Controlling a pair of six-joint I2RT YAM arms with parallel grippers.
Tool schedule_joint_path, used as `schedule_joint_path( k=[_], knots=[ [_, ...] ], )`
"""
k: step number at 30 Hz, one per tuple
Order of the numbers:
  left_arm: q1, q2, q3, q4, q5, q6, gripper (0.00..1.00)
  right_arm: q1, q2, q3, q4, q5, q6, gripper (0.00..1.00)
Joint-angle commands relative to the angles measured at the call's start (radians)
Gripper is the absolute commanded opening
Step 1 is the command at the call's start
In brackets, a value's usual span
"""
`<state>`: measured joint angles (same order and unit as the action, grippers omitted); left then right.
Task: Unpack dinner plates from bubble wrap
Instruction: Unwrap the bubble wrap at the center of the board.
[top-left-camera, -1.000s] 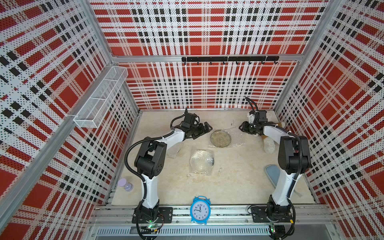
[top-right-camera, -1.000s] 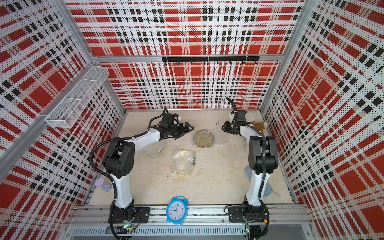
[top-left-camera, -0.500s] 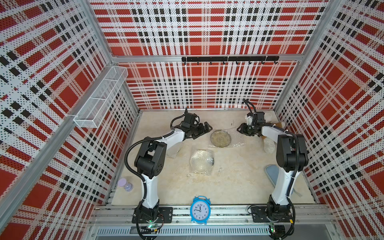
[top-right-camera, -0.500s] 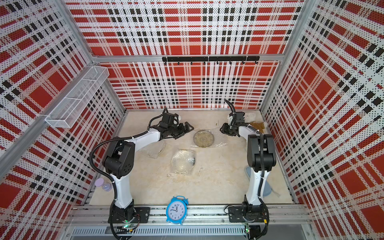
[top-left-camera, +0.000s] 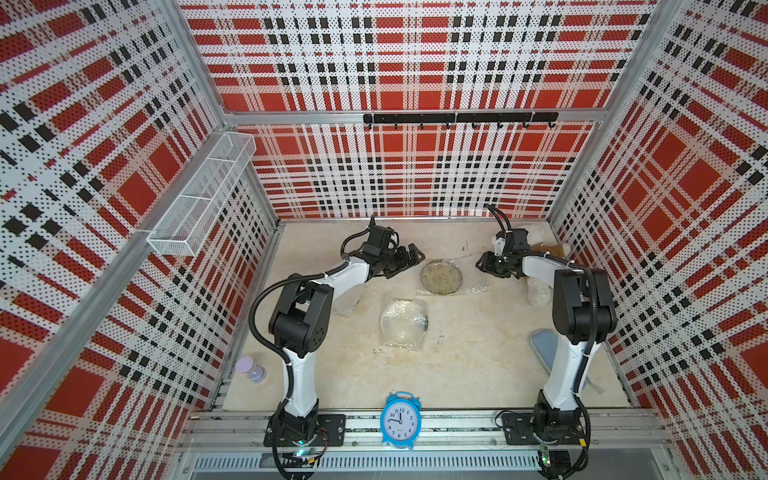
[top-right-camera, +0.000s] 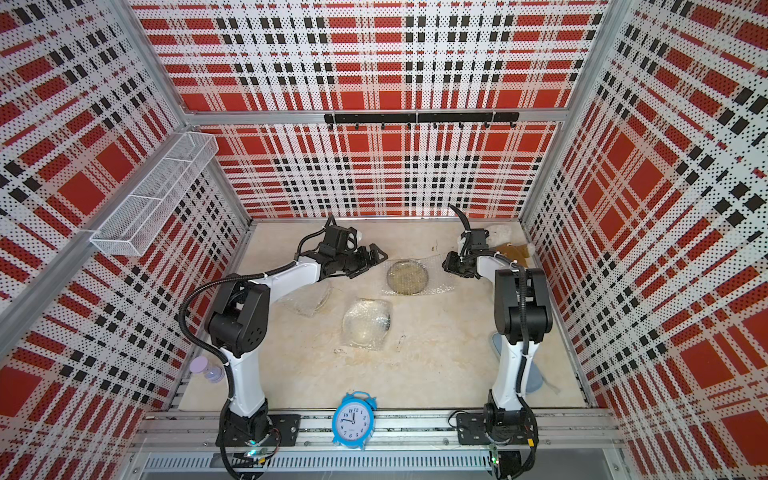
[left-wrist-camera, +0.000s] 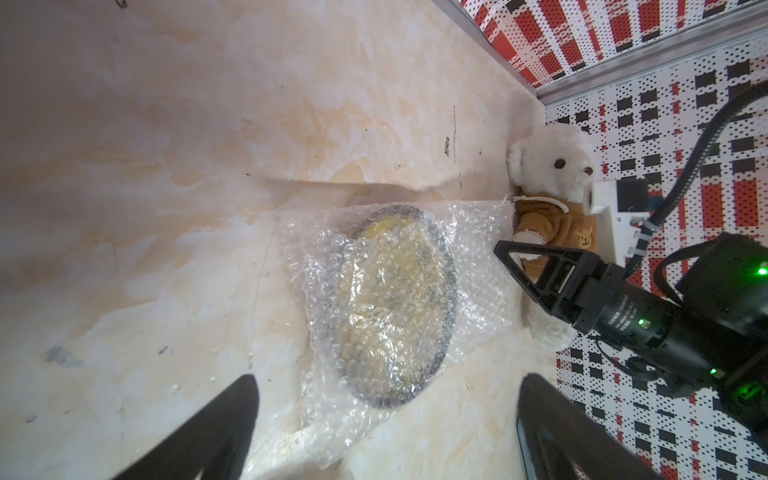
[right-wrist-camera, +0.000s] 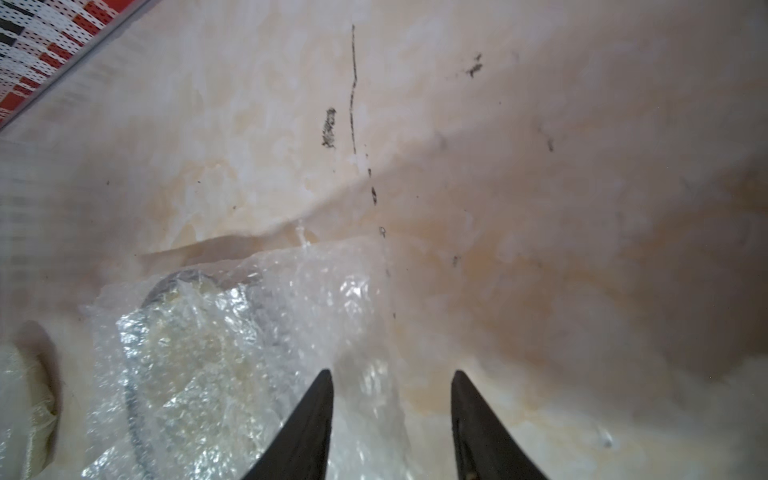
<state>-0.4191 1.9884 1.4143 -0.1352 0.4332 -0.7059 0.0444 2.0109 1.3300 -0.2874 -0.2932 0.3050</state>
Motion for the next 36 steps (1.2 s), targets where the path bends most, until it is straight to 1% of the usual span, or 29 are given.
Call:
schedule_joint_path(
  k=[1, 10, 15, 20, 23, 27, 33, 36],
  knots=[
    [0.004, -0.010, -0.002, 0.014, -0.003, 0.001, 0.99, 0.005, -0.043, -0.005, 0.039, 0.017, 0.006, 0.47],
    [0.002, -0.010, -0.003, 0.013, -0.004, 0.000, 0.99, 0.009, -0.067, -0.031, 0.094, -0.037, 0.009, 0.43],
    [0.002, -0.010, -0.005, 0.013, -0.004, 0.000, 0.99, 0.018, -0.074, -0.030, 0.099, -0.045, 0.005, 0.40],
    [0.002, -0.010, -0.005, 0.013, -0.001, 0.000, 0.99, 0.022, -0.083, -0.042, 0.116, -0.044, 0.009, 0.35],
    [0.001, -0.008, -0.005, 0.013, 0.000, -0.001, 1.00, 0.022, -0.091, -0.052, 0.128, -0.038, 0.011, 0.30],
    [0.002, -0.007, -0.005, 0.013, 0.001, -0.001, 0.99, 0.023, -0.115, -0.072, 0.145, -0.020, 0.010, 0.30],
    [-0.002, -0.003, -0.002, 0.013, 0.002, -0.001, 0.99, 0.022, -0.129, -0.062, 0.154, -0.020, -0.004, 0.40],
    [0.000, -0.004, -0.002, 0.013, 0.002, -0.001, 0.99, 0.022, -0.110, -0.030, 0.140, -0.032, -0.009, 0.41]
  ],
)
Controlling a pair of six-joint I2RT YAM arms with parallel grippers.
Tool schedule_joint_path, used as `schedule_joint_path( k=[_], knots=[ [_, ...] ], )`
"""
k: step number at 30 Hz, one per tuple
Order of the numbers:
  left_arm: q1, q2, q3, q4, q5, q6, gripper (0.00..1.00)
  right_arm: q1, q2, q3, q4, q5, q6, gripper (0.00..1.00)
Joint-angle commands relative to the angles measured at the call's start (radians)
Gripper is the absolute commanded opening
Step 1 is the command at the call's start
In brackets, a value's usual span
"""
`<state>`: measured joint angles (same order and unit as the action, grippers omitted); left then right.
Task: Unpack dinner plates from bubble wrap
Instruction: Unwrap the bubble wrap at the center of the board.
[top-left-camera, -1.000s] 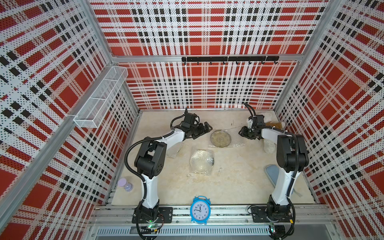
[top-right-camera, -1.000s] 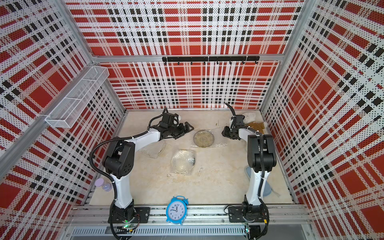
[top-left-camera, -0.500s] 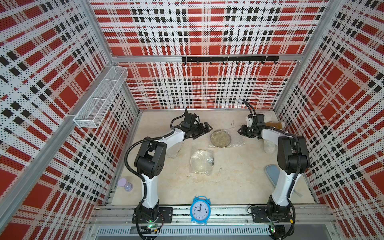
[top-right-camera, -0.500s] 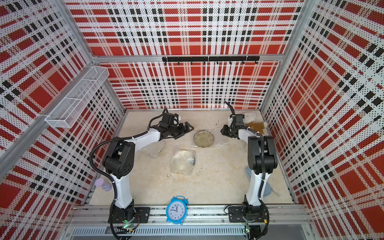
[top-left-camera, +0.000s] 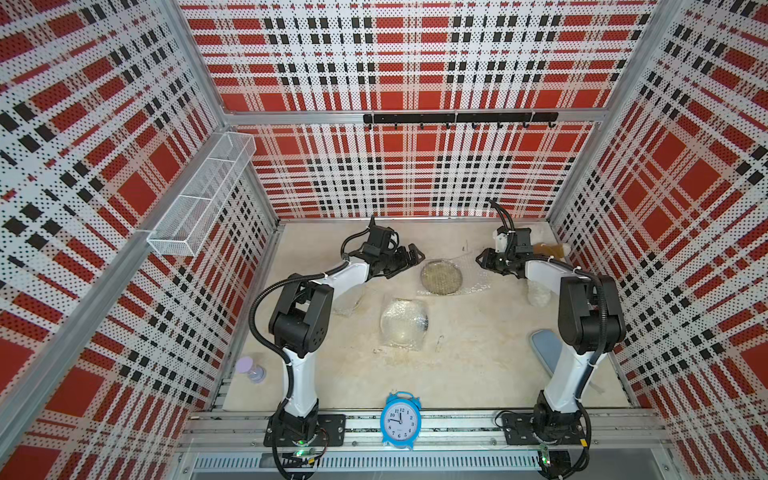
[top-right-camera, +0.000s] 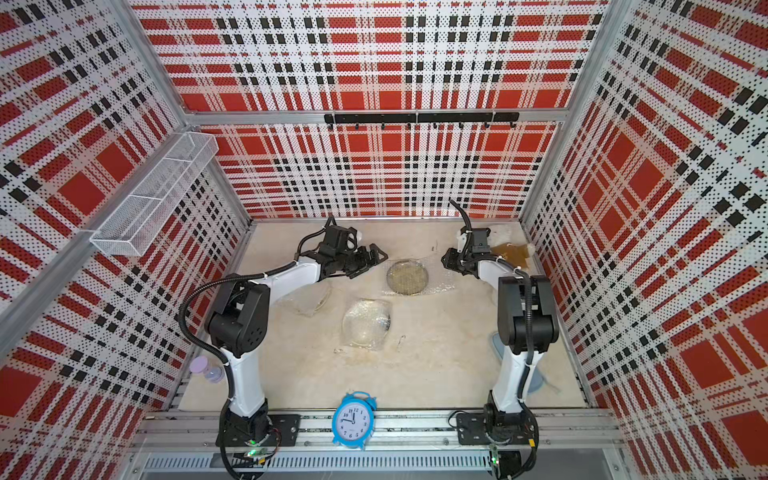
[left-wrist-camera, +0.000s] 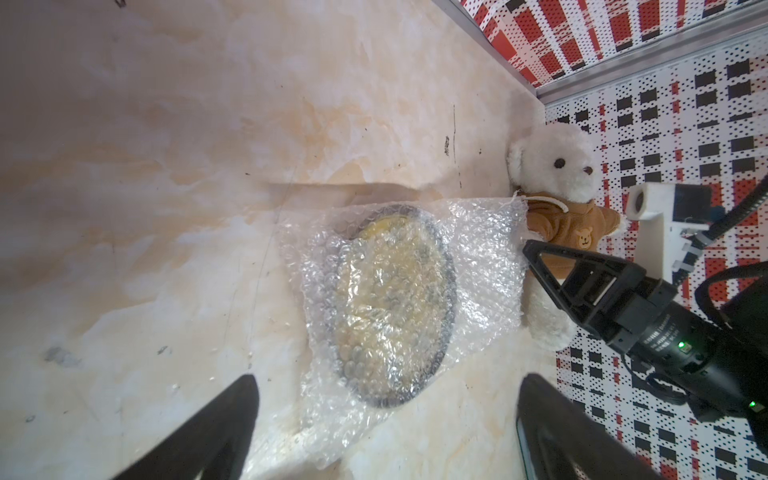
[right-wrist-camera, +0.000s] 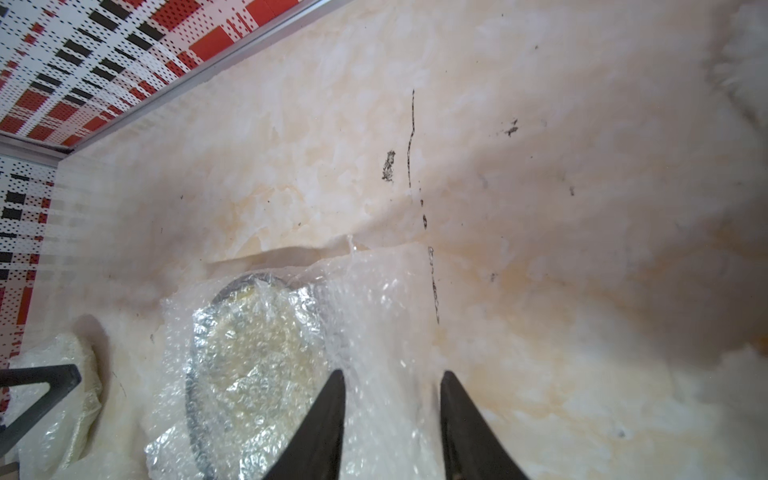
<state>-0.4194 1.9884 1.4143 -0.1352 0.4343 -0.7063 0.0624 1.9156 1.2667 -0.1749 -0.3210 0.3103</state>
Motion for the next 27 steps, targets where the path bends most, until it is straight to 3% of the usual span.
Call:
schedule_joint_path(
  k=[1, 7, 12, 27],
  knots=[
    [-0.001, -0.005, -0.002, 0.013, 0.000, -0.001, 0.99, 0.004, -0.004, 0.048, 0.020, -0.009, -0.017, 0.41],
    [-0.001, -0.004, -0.002, 0.013, 0.001, -0.002, 0.99, 0.004, 0.052, 0.117, -0.020, -0.009, -0.030, 0.43],
    [0.001, -0.005, 0.001, 0.010, -0.002, -0.001, 0.99, 0.002, 0.038, 0.119, -0.024, 0.088, -0.039, 0.48],
    [-0.001, 0.006, 0.012, 0.006, 0.004, -0.002, 0.99, -0.003, 0.112, 0.181, -0.106, -0.017, -0.072, 0.45]
  ],
)
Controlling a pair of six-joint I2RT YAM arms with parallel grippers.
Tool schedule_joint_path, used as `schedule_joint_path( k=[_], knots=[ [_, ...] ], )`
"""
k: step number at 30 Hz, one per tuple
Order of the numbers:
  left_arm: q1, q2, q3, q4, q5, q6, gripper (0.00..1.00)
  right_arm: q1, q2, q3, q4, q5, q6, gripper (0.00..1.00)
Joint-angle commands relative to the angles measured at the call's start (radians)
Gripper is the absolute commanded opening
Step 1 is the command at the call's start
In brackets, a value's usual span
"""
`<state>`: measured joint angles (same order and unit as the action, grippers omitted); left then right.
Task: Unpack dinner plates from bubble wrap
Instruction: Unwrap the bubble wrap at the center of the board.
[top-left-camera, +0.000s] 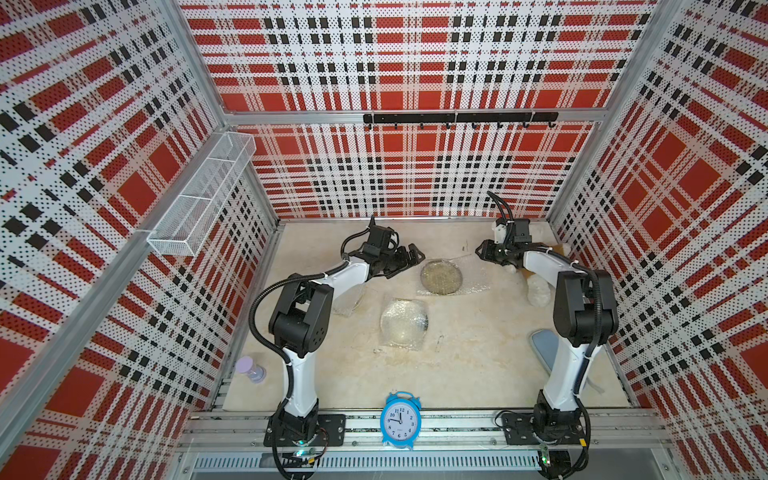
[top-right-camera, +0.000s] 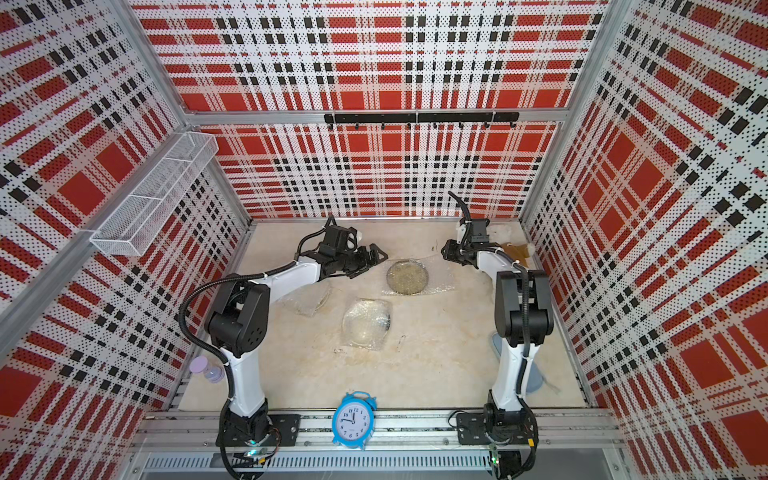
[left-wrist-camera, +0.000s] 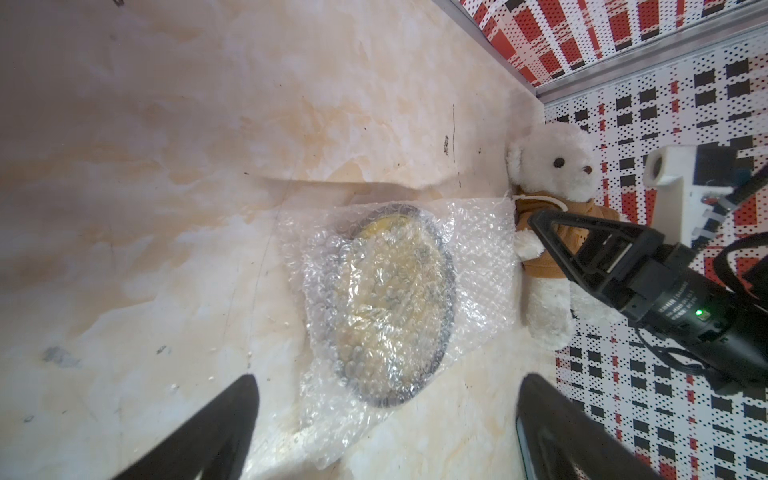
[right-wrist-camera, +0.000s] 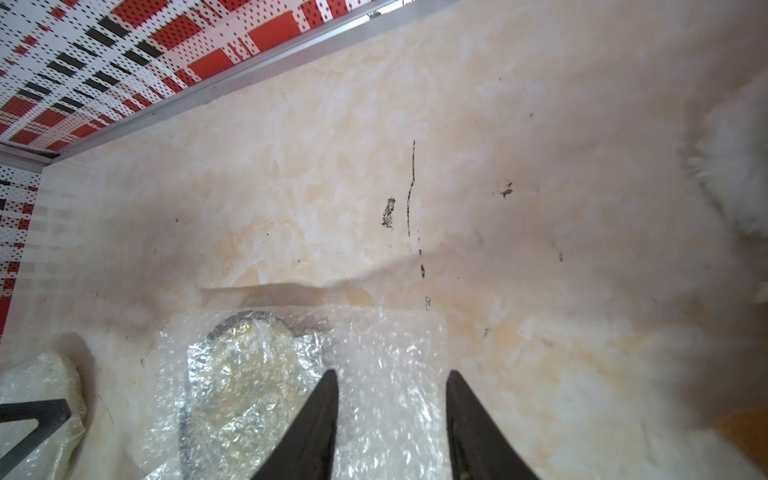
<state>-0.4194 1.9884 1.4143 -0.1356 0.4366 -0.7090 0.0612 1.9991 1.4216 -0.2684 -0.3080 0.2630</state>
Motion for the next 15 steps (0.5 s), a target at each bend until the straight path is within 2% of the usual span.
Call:
schedule_joint_path(
  k=[1, 15],
  knots=[
    [0.000, 0.007, 0.012, 0.007, 0.002, 0.000, 0.99, -0.001, 0.031, 0.024, -0.013, -0.034, -0.025, 0.44],
    [0.000, 0.016, 0.017, 0.007, 0.001, 0.000, 0.99, -0.003, 0.057, 0.047, -0.018, -0.069, -0.044, 0.38]
  ],
)
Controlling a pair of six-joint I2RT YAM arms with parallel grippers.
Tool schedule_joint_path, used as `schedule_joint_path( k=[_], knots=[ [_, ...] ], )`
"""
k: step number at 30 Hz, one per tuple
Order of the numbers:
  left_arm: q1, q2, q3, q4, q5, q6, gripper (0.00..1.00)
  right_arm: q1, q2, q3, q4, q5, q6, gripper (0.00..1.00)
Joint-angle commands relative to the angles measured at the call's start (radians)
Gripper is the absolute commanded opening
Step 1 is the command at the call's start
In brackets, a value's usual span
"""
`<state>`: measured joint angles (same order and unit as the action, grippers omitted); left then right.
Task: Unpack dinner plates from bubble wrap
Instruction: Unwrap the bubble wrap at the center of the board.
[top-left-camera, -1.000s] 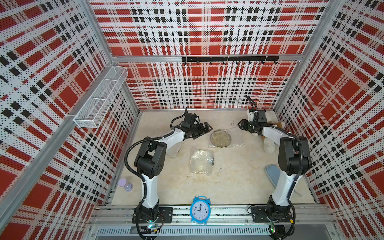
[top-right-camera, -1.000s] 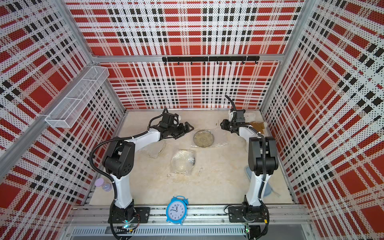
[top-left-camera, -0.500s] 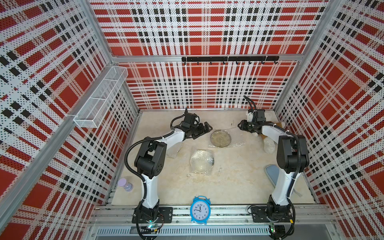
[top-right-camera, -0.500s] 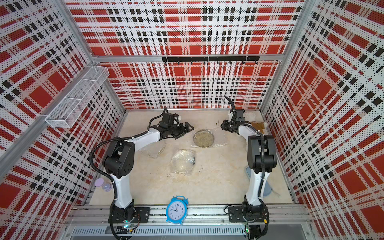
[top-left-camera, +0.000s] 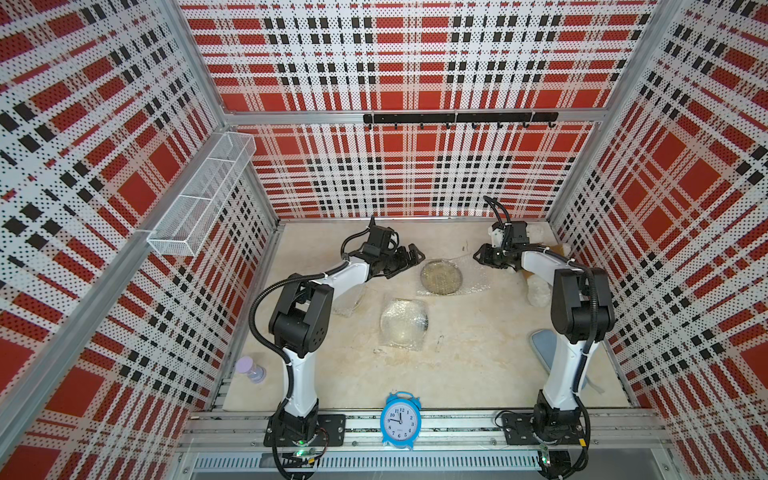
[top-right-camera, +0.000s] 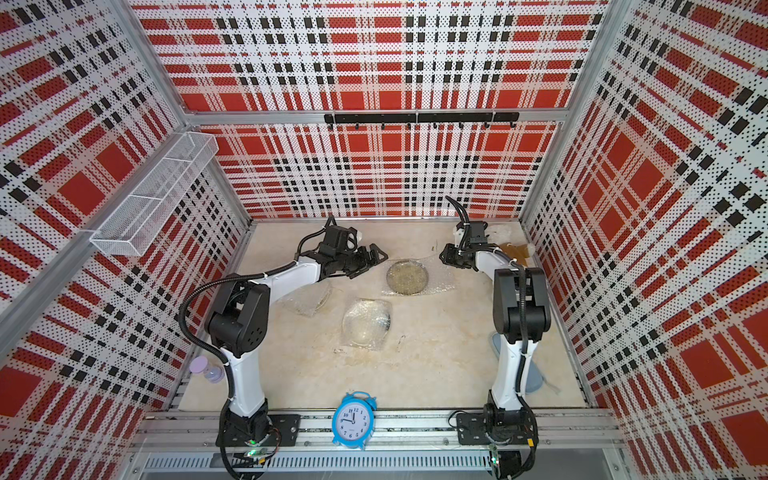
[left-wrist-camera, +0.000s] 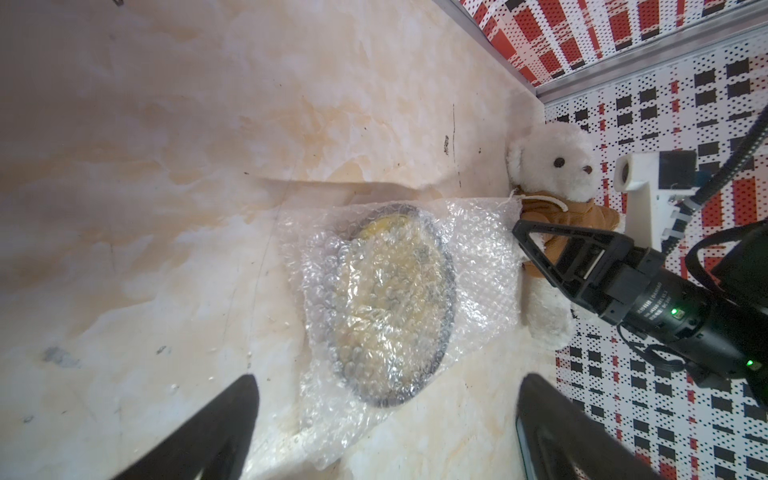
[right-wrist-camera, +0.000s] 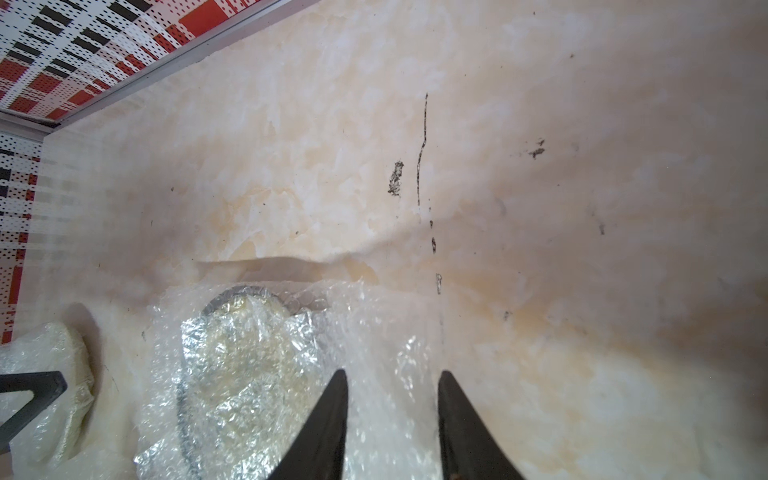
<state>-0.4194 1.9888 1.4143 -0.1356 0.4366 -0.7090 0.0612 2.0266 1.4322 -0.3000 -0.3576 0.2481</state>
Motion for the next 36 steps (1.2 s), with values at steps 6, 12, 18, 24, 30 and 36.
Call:
schedule_joint_path(
  k=[6, 12, 18, 24, 30, 36],
  knots=[
    [-0.001, 0.017, 0.017, 0.007, 0.002, 0.000, 0.99, -0.004, 0.030, 0.035, 0.017, -0.007, -0.036, 0.28],
    [-0.001, 0.018, 0.018, 0.007, 0.001, -0.001, 0.99, -0.008, -0.032, -0.023, 0.069, 0.001, -0.038, 0.13],
    [-0.004, 0.015, 0.020, 0.005, -0.001, -0.001, 0.99, -0.012, -0.111, -0.073, 0.123, -0.031, -0.042, 0.14],
    [-0.006, 0.005, 0.015, 0.004, -0.004, 0.000, 0.99, -0.014, -0.152, -0.103, 0.145, -0.082, -0.040, 0.14],
    [-0.005, -0.008, 0.006, 0.002, -0.005, 0.001, 0.99, -0.015, -0.197, -0.157, 0.170, -0.111, -0.034, 0.13],
    [-0.006, -0.015, 0.003, 0.001, -0.007, 0.003, 0.99, -0.031, -0.149, -0.098, 0.081, -0.041, -0.050, 0.38]
  ],
)
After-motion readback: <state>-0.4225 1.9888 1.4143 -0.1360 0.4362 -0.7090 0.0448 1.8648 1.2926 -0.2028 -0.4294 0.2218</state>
